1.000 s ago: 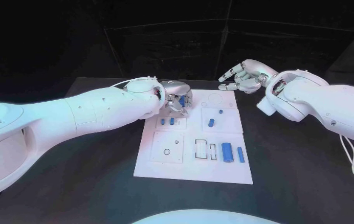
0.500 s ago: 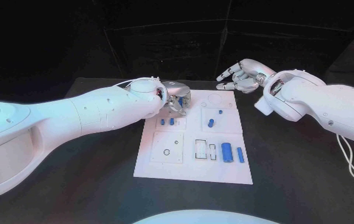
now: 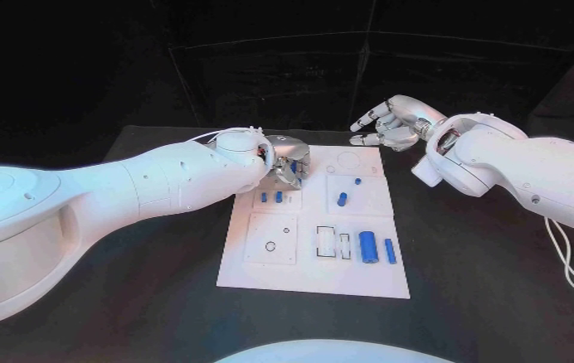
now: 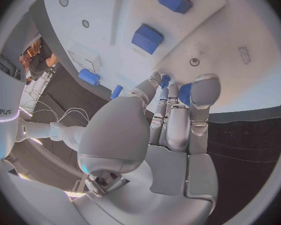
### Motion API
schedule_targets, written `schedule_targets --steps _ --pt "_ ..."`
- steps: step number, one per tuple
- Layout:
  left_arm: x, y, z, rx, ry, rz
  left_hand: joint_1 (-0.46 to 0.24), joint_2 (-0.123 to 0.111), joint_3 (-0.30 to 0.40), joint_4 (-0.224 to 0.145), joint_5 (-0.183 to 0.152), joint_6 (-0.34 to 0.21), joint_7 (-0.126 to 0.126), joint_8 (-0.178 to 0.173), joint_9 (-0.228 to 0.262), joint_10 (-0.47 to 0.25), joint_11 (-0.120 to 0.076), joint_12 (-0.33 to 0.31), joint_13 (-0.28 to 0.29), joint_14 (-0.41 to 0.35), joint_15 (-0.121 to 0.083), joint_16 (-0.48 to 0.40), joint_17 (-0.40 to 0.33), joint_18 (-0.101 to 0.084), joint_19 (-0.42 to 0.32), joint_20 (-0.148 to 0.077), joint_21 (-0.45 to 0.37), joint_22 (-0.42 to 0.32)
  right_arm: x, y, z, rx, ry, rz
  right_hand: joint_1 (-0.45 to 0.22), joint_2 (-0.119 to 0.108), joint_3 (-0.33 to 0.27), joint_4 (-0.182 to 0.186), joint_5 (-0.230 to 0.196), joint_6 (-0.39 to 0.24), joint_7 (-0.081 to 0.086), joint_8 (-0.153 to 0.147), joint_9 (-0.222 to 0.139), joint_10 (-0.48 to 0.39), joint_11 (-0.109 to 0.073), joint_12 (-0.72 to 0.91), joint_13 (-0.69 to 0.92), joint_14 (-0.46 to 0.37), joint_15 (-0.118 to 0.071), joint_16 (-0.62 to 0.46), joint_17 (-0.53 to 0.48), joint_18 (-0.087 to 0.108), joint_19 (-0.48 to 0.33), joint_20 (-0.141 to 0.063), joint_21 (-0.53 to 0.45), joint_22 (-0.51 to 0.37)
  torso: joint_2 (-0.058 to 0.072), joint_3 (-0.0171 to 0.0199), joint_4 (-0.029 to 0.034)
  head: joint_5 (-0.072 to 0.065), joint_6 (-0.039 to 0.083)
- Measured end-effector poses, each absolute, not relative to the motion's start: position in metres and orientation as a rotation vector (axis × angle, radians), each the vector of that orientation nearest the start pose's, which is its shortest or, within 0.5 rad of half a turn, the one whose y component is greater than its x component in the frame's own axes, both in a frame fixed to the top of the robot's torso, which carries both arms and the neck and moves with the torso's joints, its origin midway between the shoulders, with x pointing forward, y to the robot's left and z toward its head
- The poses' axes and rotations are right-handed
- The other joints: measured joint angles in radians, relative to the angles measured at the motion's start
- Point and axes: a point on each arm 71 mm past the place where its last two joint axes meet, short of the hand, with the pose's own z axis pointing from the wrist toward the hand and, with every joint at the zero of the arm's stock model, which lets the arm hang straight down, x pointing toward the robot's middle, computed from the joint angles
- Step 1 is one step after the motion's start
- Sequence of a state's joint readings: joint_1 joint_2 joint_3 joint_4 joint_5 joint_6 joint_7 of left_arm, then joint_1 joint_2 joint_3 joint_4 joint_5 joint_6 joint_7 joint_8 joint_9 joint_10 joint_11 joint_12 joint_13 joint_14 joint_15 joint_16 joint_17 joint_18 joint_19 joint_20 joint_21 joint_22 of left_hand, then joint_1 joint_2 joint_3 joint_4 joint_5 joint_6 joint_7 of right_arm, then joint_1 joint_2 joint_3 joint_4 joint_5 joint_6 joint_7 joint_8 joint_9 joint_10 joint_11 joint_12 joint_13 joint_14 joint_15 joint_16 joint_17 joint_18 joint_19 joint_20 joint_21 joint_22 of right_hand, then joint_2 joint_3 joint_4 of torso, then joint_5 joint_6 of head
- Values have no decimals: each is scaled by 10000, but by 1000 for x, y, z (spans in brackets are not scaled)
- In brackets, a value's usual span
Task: Assemble the parts on the task board
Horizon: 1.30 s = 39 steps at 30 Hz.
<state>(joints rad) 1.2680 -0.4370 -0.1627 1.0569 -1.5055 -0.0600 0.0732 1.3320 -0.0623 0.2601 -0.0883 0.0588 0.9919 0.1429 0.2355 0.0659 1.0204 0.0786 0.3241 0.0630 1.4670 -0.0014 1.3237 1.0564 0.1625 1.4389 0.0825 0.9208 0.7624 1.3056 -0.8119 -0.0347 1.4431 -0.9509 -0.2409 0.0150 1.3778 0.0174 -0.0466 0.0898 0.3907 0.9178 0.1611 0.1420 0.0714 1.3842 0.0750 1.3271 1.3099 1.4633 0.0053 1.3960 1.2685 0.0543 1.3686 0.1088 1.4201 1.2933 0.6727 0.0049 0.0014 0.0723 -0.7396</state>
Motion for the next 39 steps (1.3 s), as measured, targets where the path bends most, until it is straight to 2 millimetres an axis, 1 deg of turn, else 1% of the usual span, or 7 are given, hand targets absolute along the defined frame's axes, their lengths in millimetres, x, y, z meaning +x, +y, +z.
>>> schedule_targets --steps 4,12,14,21,28,35,39 --pt "544 110 -225 5152 18682 -6245 0 0 19 -19 0 59 -14 -10 -1 36 35 -66 2 0 0 0 -3 0 0 0 31 36 517 -206 -140 2163 17071 9440 0 0 0 0 0 0 0 0 0 0 0 0 0 0 0 0 0 0 0 0 0 0 -3 -3 3 -12 -16" --pt "546 111 -225 5124 18714 -6184 0 0 68 -13 0 70 -2 -37 -1 71 -1 -78 5 -38 -38 0 -48 0 0 0 106 115 517 -206 -140 2155 17071 9446 0 0 0 0 0 0 0 0 1 0 0 0 1 0 0 0 -3 0 0 0 0 -2 -3 -4 12 -14 -16" --pt "546 111 -225 5110 18725 -6160 1 -1 125 -69 0 70 -2 -113 -1 71 -1 -157 6 -38 -38 0 -65 -109 0 0 106 126 517 -206 -140 2154 17071 9448 0 0 0 0 0 0 0 0 1 1 0 0 2 0 0 0 -9 0 0 0 0 -9 -2 -6 12 -13 -15" --pt "548 112 -224 5043 18786 -6024 2 -2 288 -94 60 70 -3 -214 -1 72 -1 -298 0 -38 -38 38 -114 -96 0 0 106 126 518 -205 -140 2147 17071 9454 0 0 0 0 0 0 0 0 1 1 1 0 3 0 0 0 -8 0 0 0 0 -9 -2 -9 11 -5 -30" --pt "549 113 -224 4994 18819 -5949 2 -2 366 -131 61 107 33 -261 -2 146 72 -338 -5 -38 -37 38 -124 -94 0 0 106 146 518 -204 -140 2134 17071 9471 0 0 0 0 0 0 0 0 1 1 1 0 5 0 0 0 -8 0 0 0 0 -9 4 -9 11 -7 -31" --pt "549 113 -223 5039 18897 -5952 -116 116 594 -122 61 292 -70 -331 21 543 -38 -425 -2 -1 -74 79 -183 -92 6 -6 144 226 518 -203 -140 2120 17072 9489 2 2 0 0 0 0 0 0 1 1 1 0 7 0 0 0 -7 0 0 0 0 -8 5 -10 8 -12 -54" --pt "549 114 -224 5080 18954 -5965 -172 171 737 -128 61 536 -103 -331 58 776 -89 -452 1 -31 -116 79 -204 -92 33 -34 167 286 518 -203 -140 2117 17073 9492 35 35 0 0 0 0 0 0 1 1 1 2 11 0 0 0 -7 0 0 0 1 -8 5 -12 -5 -4 -63"
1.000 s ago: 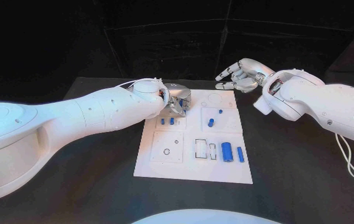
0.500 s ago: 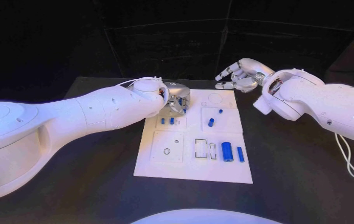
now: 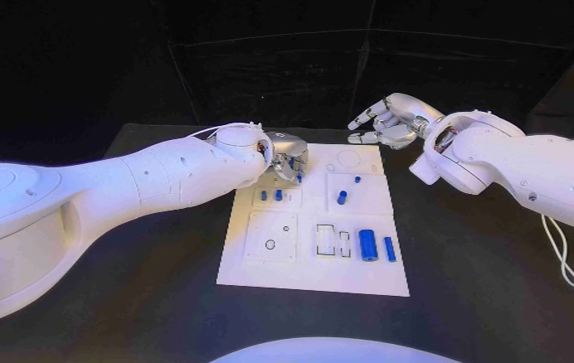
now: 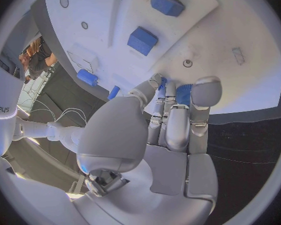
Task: Assemble the parts on the task board
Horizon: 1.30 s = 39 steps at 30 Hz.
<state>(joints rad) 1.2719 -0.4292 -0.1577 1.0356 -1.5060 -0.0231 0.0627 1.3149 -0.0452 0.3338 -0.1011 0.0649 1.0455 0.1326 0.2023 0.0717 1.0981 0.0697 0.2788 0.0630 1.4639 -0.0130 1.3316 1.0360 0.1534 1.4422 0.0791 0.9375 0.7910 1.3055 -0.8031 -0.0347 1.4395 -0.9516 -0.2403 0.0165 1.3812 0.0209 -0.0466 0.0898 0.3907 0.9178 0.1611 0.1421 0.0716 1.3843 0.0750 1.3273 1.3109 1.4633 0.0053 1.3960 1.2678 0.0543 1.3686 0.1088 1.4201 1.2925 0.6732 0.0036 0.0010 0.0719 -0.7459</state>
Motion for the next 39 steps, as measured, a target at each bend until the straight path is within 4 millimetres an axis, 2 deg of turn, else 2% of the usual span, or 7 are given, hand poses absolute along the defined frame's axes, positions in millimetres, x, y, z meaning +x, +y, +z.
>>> schedule_targets --steps 4,8,17,22,30,39 --pt "550 114 -224 5094 18973 -5972 2 2 252 -69 0 162 -23 -7 10 248 -70 -149 4 31 -31 44 -29 1 43 -43 95 106 518 -203 -140 2119 17073 9488 7 7 0 0 0 0 0 0 0 0 0 1 -4 0 0 0 0 0 0 0 0 0 -1 2 0 -1 -13" --pt "550 114 -224 5103 18970 -5984 141 138 571 -255 -2 220 -35 -48 13 439 -92 -238 14 -4 -66 44 -60 2 77 -76 166 210 518 -203 -140 2121 17072 9483 7 7 0 0 0 0 0 0 1 0 0 1 -10 0 0 0 0 0 0 0 0 1 -2 7 4 -7 -27" --pt "549 116 -225 5096 18802 -6188 158 132 932 -381 -14 252 -3 -200 13 491 -38 -544 19 -4 -66 84 -114 3 77 -77 182 282 518 -203 -140 2125 17070 9477 7 7 0 0 0 0 0 0 0 0 0 1 -10 0 0 0 1 -1 0 0 0 1 -11 10 16 -9 5" --pt "545 119 -226 4934 18678 -6462 72 45 1069 -436 -13 285 30 -261 13 527 0 -670 -4 -4 -66 84 -136 4 77 -77 209 311 518 -205 -140 2140 17065 9454 7 7 0 0 0 0 0 0 1 0 0 1 -10 0 0 0 1 0 0 0 0 1 -27 10 23 -17 53" --pt "543 123 -203 4189 18009 -7283 52 25 1141 -453 -13 284 30 -279 13 530 -3 -738 -1 -5 -66 84 -153 4 77 -77 209 334 518 -207 -140 2163 17058 9420 6 7 0 0 -1 0 0 0 1 0 0 1 -7 0 0 0 1 -1 0 0 0 1 -30 8 41 -20 139" --pt "541 143 -188 3512 17689 -7524 -9 43 1220 -477 -14 320 66 -320 5 599 -1 -778 6 -5 -65 84 -169 4 77 -76 261 373 519 -209 -140 2193 17050 9374 6 6 0 0 -1 0 0 0 1 0 0 2 -3 0 0 0 2 0 0 0 0 2 -31 6 68 48 185"
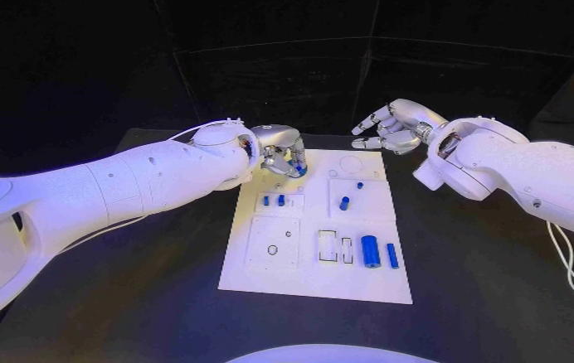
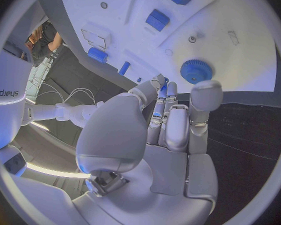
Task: Assemble the parts on the task board
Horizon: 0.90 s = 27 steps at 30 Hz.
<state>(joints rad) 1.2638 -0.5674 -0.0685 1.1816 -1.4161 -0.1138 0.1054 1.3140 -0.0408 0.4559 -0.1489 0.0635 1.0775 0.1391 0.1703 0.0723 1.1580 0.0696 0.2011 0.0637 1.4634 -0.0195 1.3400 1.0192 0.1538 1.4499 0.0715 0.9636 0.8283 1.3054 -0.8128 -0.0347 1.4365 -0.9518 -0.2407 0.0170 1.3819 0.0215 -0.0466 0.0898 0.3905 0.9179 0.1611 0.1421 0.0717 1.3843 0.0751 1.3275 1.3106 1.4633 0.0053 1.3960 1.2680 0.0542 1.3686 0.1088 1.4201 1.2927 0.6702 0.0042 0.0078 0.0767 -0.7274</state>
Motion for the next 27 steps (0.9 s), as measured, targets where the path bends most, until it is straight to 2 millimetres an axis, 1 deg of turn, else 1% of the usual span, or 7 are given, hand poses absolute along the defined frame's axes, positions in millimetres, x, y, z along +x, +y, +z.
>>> schedule_targets --steps 2,4,7,9,15,27 --pt "541 148 -188 3394 17716 -7477 -52 -51 0 0 0 38 -31 0 0 19 -19 0 1 0 0 0 -13 0 0 0 9 11 519 -210 -140 2199 17049 9364 0 0 0 0 0 0 0 0 0 0 0 0 1 0 0 0 0 0 0 0 0 0 1 0 0 5 2" --pt "541 153 -188 3273 17779 -7415 -52 -51 0 -1 0 39 -31 0 -1 36 -36 0 1 0 0 0 -21 0 0 0 9 21 519 -210 -140 2205 17048 9356 0 0 0 0 0 0 0 0 0 0 0 0 0 0 0 0 0 0 0 0 0 0 3 0 0 6 -5" --pt "541 160 -188 3129 17914 -7305 -52 -52 0 0 0 39 -31 0 -1 60 -13 -39 1 0 0 0 -42 0 0 0 9 26 519 -210 -140 2209 17047 9349 0 0 0 0 -1 0 0 0 0 0 0 0 -3 0 0 0 0 0 0 0 0 0 10 -2 -4 17 -14" --pt "541 163 -189 3057 18015 -7226 -103 -102 0 0 0 75 -66 0 -1 72 -1 -39 1 0 0 0 -42 0 0 0 9 26 519 -210 -140 2210 17047 9348 0 0 0 0 -1 0 0 0 0 0 0 0 -5 0 0 0 0 0 0 0 0 0 15 -4 -10 17 -23" --pt "541 174 -198 2837 18476 -6964 -103 -103 27 27 0 75 -66 0 -2 107 -36 -39 0 0 0 0 -82 0 0 0 63 98 519 -211 -140 2216 17047 9339 0 0 0 0 -6 0 0 0 0 0 0 0 -7 0 0 0 0 0 0 0 0 0 19 -10 -16 14 -42" --pt "542 181 -215 2555 19098 -6619 -103 -103 27 27 0 75 -66 0 5 106 -36 -64 0 0 1 0 -94 1 -1 0 64 98 519 -211 -140 2216 17047 9339 0 0 0 0 -7 0 0 0 0 0 0 1 -5 0 0 0 0 0 0 0 0 0 19 -9 -35 37 -76"
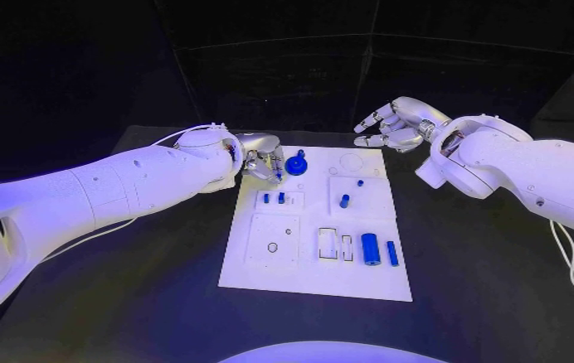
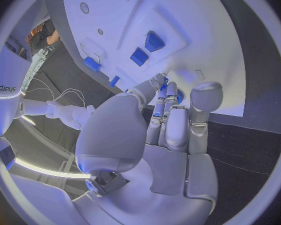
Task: Assemble the parts on the task board
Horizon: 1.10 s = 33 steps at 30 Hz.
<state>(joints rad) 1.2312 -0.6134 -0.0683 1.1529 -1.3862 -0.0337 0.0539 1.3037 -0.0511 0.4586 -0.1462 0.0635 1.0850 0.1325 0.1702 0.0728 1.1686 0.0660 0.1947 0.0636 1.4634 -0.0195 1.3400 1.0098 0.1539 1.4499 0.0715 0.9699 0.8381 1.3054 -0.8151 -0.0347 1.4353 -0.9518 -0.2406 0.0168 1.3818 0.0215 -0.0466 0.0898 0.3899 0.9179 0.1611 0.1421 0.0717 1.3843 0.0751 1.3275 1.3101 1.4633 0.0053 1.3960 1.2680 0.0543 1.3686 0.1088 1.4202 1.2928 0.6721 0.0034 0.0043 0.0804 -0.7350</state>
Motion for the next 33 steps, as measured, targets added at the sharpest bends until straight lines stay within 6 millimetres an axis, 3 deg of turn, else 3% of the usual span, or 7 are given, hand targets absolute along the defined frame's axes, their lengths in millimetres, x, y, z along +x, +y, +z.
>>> schedule_targets --steps 28,30,33 --pt "540 177 -221 2550 19495 -6558 0 -1 26 -28 0 32 33 -27 14 36 -36 -14 7 0 1 0 -10 0 0 0 0 42 519 -211 -140 2215 17048 9341 0 -1 0 0 -1 0 0 0 0 0 0 5 -2 0 0 0 0 0 0 0 0 0 -8 8 6 -45 -55" --pt "540 177 -221 2553 19504 -6557 0 -1 26 -28 0 70 -4 -27 14 36 -36 -13 7 0 0 0 -9 -153 0 0 62 74 519 -211 -140 2214 17048 9341 0 0 0 0 0 0 0 0 0 0 0 5 -2 0 0 0 0 -1 0 0 0 1 -7 8 6 -43 -60" --pt "540 177 -221 2549 19510 -6545 -41 -42 26 -28 0 74 0 -27 15 92 -20 -14 20 0 1 0 -9 -153 0 0 62 96 519 -211 -140 2214 17047 9342 0 0 0 0 0 0 0 0 0 0 0 5 -2 0 0 0 0 0 0 0 0 0 -6 8 6 -41 -75"
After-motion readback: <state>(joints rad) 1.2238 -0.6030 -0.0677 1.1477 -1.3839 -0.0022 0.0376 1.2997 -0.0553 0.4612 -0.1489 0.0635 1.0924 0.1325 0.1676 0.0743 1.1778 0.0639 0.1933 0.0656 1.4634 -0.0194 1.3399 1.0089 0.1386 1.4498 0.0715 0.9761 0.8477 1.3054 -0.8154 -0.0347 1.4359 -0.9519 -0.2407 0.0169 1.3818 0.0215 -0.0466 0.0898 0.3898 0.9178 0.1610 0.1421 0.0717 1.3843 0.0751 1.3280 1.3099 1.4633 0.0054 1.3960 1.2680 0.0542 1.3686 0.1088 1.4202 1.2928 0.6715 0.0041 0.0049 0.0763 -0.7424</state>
